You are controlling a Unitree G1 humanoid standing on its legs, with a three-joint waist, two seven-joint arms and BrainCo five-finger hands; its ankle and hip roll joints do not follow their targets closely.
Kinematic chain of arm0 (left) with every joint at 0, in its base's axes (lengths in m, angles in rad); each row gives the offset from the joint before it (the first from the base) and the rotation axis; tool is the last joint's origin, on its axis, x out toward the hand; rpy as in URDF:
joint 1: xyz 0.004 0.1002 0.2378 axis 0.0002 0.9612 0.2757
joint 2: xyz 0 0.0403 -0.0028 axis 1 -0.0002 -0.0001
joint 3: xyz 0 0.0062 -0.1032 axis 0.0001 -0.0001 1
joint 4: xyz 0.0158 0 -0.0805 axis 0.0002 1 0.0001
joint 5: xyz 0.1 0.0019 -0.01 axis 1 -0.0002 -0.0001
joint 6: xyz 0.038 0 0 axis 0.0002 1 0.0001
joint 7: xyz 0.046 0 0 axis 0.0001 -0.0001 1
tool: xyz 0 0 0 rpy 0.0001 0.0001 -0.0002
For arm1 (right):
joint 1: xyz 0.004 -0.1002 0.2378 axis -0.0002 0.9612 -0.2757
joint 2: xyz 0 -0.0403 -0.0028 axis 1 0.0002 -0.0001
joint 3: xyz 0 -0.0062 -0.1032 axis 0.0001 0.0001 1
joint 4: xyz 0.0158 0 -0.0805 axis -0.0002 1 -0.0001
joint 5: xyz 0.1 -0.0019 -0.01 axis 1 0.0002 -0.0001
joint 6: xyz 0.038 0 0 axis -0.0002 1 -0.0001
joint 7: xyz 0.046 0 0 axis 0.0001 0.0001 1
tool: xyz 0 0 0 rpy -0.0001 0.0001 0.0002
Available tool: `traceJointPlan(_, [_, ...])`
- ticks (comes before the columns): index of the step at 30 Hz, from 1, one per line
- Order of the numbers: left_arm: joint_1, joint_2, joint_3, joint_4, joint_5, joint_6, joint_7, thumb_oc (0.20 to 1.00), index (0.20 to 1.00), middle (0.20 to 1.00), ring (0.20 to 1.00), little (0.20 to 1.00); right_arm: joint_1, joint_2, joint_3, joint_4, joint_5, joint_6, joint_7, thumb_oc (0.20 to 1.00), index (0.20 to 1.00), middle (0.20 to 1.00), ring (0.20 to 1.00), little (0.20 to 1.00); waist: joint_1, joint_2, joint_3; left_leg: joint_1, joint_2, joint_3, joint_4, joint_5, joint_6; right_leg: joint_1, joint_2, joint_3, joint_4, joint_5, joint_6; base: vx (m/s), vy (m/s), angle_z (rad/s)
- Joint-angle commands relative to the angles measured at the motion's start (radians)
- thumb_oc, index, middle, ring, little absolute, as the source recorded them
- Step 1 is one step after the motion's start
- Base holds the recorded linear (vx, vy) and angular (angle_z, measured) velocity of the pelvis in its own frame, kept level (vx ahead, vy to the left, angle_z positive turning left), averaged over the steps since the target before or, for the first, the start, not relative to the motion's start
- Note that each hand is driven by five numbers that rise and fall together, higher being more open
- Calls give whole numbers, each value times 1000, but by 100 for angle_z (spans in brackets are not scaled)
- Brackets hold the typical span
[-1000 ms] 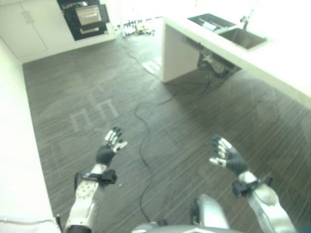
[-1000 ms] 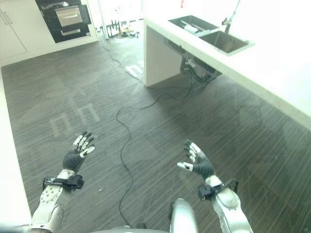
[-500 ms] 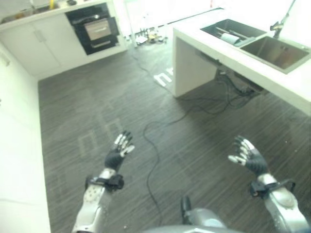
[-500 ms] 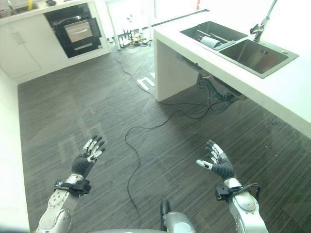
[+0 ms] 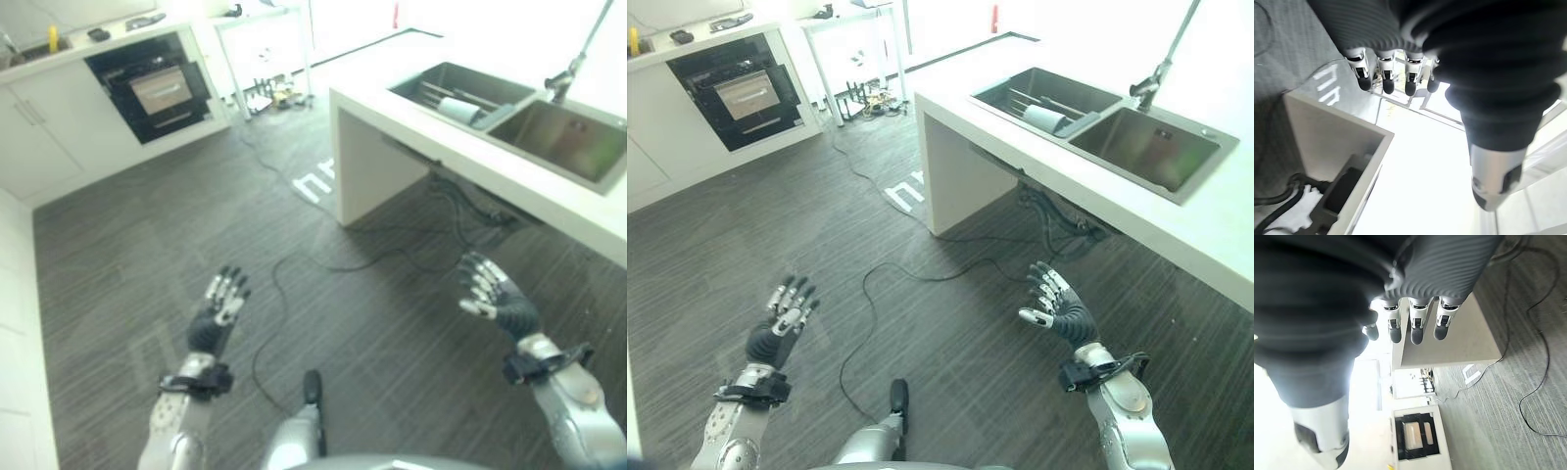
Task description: Place the dishes in the dishwasher.
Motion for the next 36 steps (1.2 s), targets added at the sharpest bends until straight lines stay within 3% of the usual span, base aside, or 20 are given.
traceJointPlan(1, [-19, 61, 10, -96, -3, -77, 4, 1000, 1000, 1000, 1000, 1000, -46, -27, -44, -83, 29, -44, 36, 1000, 1000, 1000, 1000, 1000, -1, 25, -48, 65, 80, -29, -70, 74, -53, -61, 64, -116, -30, 113, 30, 256, 292, -25])
traceJointPlan(6, [-63, 79, 24, -115, 7, -41, -26, 1000, 1000, 1000, 1000, 1000, -54, 5, -42, -107, 4, -48, -11, 1000, 1000, 1000, 1000, 1000, 30, -9, -83, 100, 12, -44, -70, 26, 8, -63, 9, -164, 46, 119, 73, 224, 249, -2])
traceJointPlan(9, [-75, 82, 40, -128, 24, -24, -59, 1000, 1000, 1000, 1000, 1000, -64, 34, -47, -115, -15, -52, -45, 1000, 1000, 1000, 1000, 1000, 38, -25, -94, 128, -35, -70, -70, 4, 44, -132, -12, -174, 240, 177, 106, 225, 263, 47])
traceJointPlan(10, [-76, 82, 44, -137, 31, -13, -64, 1000, 1000, 1000, 1000, 1000, -64, 46, -49, -121, -23, -55, -45, 1000, 1000, 1000, 1000, 1000, 40, -24, -97, 143, -47, -73, -70, -7, 56, -164, -20, -191, 339, 225, 112, 206, 244, 51])
traceJointPlan(12, [-87, 81, 37, -141, 46, -4, -69, 1000, 1000, 1000, 1000, 1000, -65, 62, -44, -133, -49, -62, -55, 1000, 1000, 1000, 1000, 1000, 24, -9, -92, 179, -49, -54, -70, -30, 70, -254, -25, -206, 508, 292, 120, 203, 278, 18])
traceJointPlan(13, [-103, 87, 23, -144, 70, -4, -42, 1000, 1000, 1000, 1000, 1000, -75, 60, -30, -130, -59, -73, -68, 1000, 1000, 1000, 1000, 1000, 7, 6, -81, 208, -34, -39, -70, -43, 69, -339, -22, -232, 548, 285, 107, 188, 222, -16])
traceJointPlan(14, [-125, 101, 13, -145, 80, -4, -22, 1000, 1000, 1000, 1000, 1000, -80, 48, -32, -130, -48, -84, -84, 1000, 1000, 1000, 1000, 1000, -8, 7, -73, 222, -29, -31, -70, -46, 65, -368, -9, -258, 511, 253, 96, 195, 83, -20])
traceJointPlan(16, [-154, 119, 10, -153, 84, -5, -11, 1000, 1000, 1000, 1000, 1000, -72, 24, -72, -151, -14, -93, -88, 1000, 1000, 1000, 1000, 1000, -30, -5, -51, 261, -35, -22, -70, -65, 56, -384, -8, -350, 350, 256, 94, 197, -51, -20])
traceJointPlan(18, [-139, 129, 22, -192, 127, -46, 5, 1000, 1000, 1000, 1000, 1000, -51, -3, -110, -171, 26, -98, -49, 1000, 1000, 1000, 1000, 1000, -42, -16, -29, 320, -26, 12, -70, -107, 32, -412, -74, -465, 219, 331, 106, 226, -159, -19])
traceJointPlan(19, [-133, 135, 22, -207, 144, -58, 17, 1000, 1000, 1000, 1000, 1000, -50, -18, -111, -172, 33, -108, -48, 1000, 1000, 1000, 1000, 1000, -48, -21, -24, 341, -27, 21, -70, -125, 27, -425, -89, -480, 175, 368, 116, 278, -223, -11])
traceJointPlan(23, [-140, 146, 0, -229, 160, -56, 13, 1000, 1000, 1000, 1000, 1000, -40, -39, -131, -189, 35, -121, -99, 1000, 1000, 1000, 1000, 1000, -95, -25, -25, 400, -38, -26, -70, -181, 34, -495, -81, -402, 66, 444, 133, 312, -212, -13])
traceJointPlan(29, [-185, 151, -2, -237, 131, -74, 63, 1000, 1000, 1000, 1000, 1000, -75, -45, -149, -223, 14, -138, -158, 1000, 1000, 1000, 1000, 1000, -129, -11, -71, 440, -42, -17, -70, -221, 38, -451, -42, -373, -17, 428, 126, 242, -245, 6])
traceJointPlan(31, [-197, 146, 7, -256, 163, -122, 108, 1000, 1000, 1000, 1000, 1000, -103, -56, -155, -241, -12, -150, -166, 1000, 1000, 1000, 1000, 1000, -135, 1, -90, 456, -33, -6, -70, -227, 34, -432, -23, -364, -22, 405, 107, 195, -268, -61])
traceJointPlan(33, [-214, 156, 17, -279, 292, -202, 176, 1000, 1000, 1000, 1000, 1000, -115, -73, -169, -280, -7, -159, -155, 1000, 1000, 1000, 1000, 1000, -150, 14, -107, 483, -21, 16, -70, -233, 20, -423, -4, -356, -24, 387, 86, 206, -272, -52])
traceJointPlan(36, [-240, 160, 22, -295, 359, -253, 232, 1000, 1000, 1000, 1000, 1000, -114, -92, -188, -309, 7, -173, -150, 1000, 1000, 1000, 1000, 1000, -169, 40, -122, 476, 36, 47, 31, -113, -41, -405, 43, -353, -25, 348, 43, 142, -248, -35])
